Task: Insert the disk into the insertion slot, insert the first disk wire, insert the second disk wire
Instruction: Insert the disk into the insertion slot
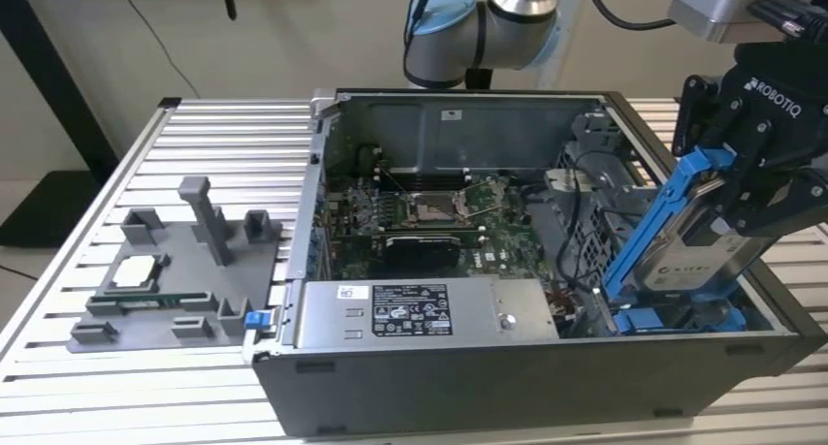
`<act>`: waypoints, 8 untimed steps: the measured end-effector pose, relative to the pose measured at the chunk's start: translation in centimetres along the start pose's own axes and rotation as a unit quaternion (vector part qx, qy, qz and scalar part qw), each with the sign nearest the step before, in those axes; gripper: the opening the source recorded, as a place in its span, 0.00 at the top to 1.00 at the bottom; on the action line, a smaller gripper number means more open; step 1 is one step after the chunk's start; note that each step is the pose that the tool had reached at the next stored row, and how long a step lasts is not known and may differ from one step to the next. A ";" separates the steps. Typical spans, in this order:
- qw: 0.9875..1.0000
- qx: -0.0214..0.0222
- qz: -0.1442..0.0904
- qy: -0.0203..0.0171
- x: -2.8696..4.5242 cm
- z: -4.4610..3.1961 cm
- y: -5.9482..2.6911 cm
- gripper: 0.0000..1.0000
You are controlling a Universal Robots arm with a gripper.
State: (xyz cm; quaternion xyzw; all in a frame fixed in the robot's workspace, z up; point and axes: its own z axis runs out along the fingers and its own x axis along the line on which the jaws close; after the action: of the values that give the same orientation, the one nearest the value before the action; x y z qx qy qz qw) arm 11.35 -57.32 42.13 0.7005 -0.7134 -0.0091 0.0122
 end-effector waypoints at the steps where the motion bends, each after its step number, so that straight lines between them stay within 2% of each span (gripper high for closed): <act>1: 1.000 0.000 0.000 0.000 0.00 0.08 -0.01 1.00; 8: 1.000 0.000 0.000 0.000 0.01 0.64 -0.09 1.00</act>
State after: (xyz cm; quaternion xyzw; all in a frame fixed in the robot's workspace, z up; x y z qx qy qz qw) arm 11.41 -57.33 41.49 0.7005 -0.7134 -0.0092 0.0122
